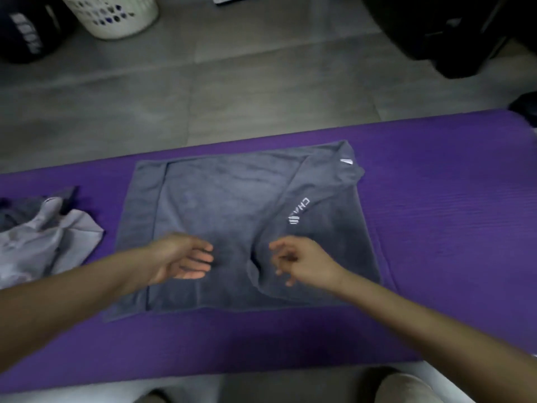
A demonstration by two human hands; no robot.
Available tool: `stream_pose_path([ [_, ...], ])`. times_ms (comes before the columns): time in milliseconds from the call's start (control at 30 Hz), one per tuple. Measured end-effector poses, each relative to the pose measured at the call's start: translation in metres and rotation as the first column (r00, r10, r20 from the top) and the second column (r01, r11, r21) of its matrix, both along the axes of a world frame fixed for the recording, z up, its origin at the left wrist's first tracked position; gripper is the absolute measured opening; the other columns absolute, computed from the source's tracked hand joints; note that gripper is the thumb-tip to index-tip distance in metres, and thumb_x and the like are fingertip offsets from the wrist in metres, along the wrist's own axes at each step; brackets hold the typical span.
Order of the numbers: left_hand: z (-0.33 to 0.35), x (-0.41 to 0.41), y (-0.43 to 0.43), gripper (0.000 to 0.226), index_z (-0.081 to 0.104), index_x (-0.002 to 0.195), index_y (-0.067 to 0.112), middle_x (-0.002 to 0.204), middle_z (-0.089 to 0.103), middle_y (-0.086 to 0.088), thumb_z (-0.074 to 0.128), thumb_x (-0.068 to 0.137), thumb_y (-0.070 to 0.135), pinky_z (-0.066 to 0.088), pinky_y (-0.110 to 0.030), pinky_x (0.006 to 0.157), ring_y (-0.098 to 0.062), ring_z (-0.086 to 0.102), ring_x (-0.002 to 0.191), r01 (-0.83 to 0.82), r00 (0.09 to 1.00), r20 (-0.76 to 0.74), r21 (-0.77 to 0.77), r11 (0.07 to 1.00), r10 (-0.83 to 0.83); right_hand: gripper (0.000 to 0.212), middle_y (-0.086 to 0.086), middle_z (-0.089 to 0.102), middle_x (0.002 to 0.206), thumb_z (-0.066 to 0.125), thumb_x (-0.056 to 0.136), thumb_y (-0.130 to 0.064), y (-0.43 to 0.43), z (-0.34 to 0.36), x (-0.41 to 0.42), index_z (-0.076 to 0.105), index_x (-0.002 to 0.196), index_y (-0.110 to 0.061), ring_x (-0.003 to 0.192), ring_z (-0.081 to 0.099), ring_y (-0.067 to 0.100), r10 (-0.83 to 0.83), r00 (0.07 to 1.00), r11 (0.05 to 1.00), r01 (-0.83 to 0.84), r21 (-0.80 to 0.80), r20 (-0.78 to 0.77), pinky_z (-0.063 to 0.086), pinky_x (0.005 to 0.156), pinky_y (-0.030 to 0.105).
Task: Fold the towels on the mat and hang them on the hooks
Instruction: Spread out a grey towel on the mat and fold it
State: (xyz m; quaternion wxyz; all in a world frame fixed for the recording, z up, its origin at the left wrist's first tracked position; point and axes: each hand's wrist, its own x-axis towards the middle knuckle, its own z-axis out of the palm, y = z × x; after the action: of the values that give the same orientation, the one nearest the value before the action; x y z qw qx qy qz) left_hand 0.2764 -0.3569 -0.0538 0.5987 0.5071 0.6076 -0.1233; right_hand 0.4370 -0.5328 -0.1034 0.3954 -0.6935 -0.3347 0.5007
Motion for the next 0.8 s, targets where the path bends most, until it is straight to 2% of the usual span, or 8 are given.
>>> stream_pose_path([
  [133,-0.029,-0.028,0.015,0.011,0.059,0.089,0.008,0.090,0.061,-0.014,0.049,0.093,0.011,0.055,-0.029,0.055,-0.025,0.060,0.077,-0.147,0.984,0.097,-0.007,0.989,0.147,0.023,-0.010,0.066,0.087,0.055,0.084,-0.007,0.021,-0.027,0.020,0.069,0.100,-0.015,0.084,0.063,0.009,-0.018,0.913,0.997,0.044,-0.056,0.407,0.050,0.089,0.031],
  [300,-0.063,-0.009,0.014,0.012,0.058,0.085,0.015,0.081,0.060,-0.007,0.050,0.094,0.013,0.052,-0.025,0.056,-0.018,0.058,0.069,-0.110,0.981,0.172,0.086,0.990,0.094,0.015,0.008,0.072,0.098,0.058,0.087,-0.015,0.045,-0.038,0.069,0.072,0.092,-0.011,0.096,0.065,0.026,-0.220,0.758,0.943,0.327,-0.065,0.614,0.050,0.085,0.034],
  [367,-0.075,-0.004,0.016,0.017,0.059,0.079,0.017,0.076,0.061,-0.006,0.052,0.093,0.011,0.047,-0.023,0.056,-0.017,0.056,0.065,-0.043,0.986,0.169,0.234,0.971,0.003,0.016,0.011,0.072,0.095,0.056,0.088,-0.017,0.052,-0.037,0.085,0.070,0.088,-0.009,0.095,0.065,0.028,-0.251,0.706,0.915,0.397,-0.077,0.662,0.048,0.080,0.034],
  [433,-0.086,-0.014,0.026,0.018,0.065,0.077,0.013,0.079,0.067,-0.012,0.053,0.089,0.009,0.047,-0.028,0.065,-0.024,0.062,0.073,0.138,0.981,0.048,0.497,0.857,-0.185,0.015,0.009,0.072,0.097,0.059,0.087,-0.021,0.059,-0.035,0.082,0.071,0.091,-0.012,0.095,0.065,0.027,-0.244,0.692,0.924,0.378,-0.053,0.679,0.048,0.081,0.033],
  [500,-0.091,-0.039,0.038,0.014,0.070,0.084,0.008,0.088,0.071,-0.013,0.056,0.087,0.010,0.046,-0.033,0.075,-0.026,0.066,0.085,0.313,0.945,-0.142,0.652,0.691,-0.294,0.014,0.005,0.073,0.097,0.064,0.086,-0.024,0.068,-0.033,0.055,0.072,0.094,-0.015,0.093,0.066,0.020,-0.158,0.718,0.973,0.229,-0.016,0.678,0.047,0.082,0.030],
  [600,-0.096,-0.090,0.048,0.007,0.069,0.081,0.010,0.083,0.070,-0.008,0.064,0.084,0.013,0.047,-0.033,0.075,-0.025,0.065,0.080,0.405,0.905,-0.227,0.720,0.563,-0.361,0.012,-0.004,0.072,0.093,0.069,0.083,-0.026,0.087,-0.044,-0.002,0.073,0.092,-0.019,0.085,0.065,0.010,-0.002,0.841,1.000,-0.014,0.026,0.541,0.048,0.084,0.027],
  [667,-0.102,-0.126,0.051,0.012,0.068,0.076,0.013,0.073,0.062,0.001,0.067,0.082,0.023,0.045,-0.029,0.071,-0.016,0.058,0.069,0.467,0.854,-0.244,0.750,0.469,-0.459,0.014,-0.006,0.071,0.094,0.069,0.083,-0.030,0.101,-0.058,-0.031,0.072,0.093,-0.021,0.089,0.064,0.011,0.069,0.850,0.992,-0.115,0.056,0.522,0.046,0.085,0.024],
  [800,-0.116,-0.195,0.052,0.021,0.063,0.090,0.030,0.090,0.057,0.007,0.050,0.080,0.043,0.038,-0.018,0.076,-0.008,0.047,0.085,0.706,0.579,-0.393,0.680,0.198,-0.714,0.021,-0.005,0.069,0.100,0.065,0.085,-0.033,0.116,-0.072,-0.058,0.070,0.100,-0.019,0.096,0.061,0.018,0.129,0.769,0.972,-0.224,0.075,0.626,0.045,0.090,0.034],
])
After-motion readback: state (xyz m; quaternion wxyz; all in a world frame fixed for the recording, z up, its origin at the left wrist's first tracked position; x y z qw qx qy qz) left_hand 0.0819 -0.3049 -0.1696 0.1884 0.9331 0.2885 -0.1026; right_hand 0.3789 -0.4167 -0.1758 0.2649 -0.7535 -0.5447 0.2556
